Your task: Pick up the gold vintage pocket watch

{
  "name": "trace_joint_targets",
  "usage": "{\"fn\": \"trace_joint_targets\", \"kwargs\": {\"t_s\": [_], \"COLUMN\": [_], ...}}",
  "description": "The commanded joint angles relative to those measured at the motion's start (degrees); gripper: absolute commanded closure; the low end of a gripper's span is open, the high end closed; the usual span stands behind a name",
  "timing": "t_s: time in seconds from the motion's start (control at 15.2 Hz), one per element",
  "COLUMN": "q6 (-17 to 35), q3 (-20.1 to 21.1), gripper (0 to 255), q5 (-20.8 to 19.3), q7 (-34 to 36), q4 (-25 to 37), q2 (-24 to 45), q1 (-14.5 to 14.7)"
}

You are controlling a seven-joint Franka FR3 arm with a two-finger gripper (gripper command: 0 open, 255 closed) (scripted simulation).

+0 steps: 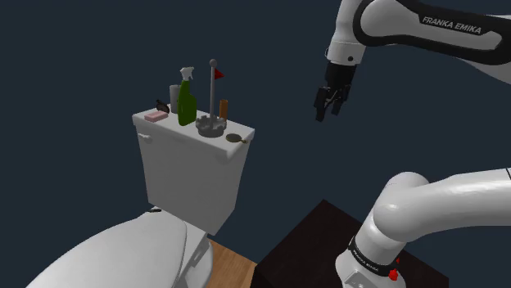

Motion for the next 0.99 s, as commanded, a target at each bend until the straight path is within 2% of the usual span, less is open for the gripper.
{"fn": "trace_joint_targets", "kwargs": {"t_s": [0.0, 0.46, 0.92], "q6": [0.0, 12.7, 23.7], "q3": [0.0, 2.0, 4.1], "gripper": [0, 0, 0], "q5": [0.0, 1.6, 2.1], "q7": [0.0, 3.1, 6.1], "q4": [0.0, -0.7, 2.5], "q2": [0.0, 10.4, 23.0], "q1": [0.0, 0.5, 0.8]}}
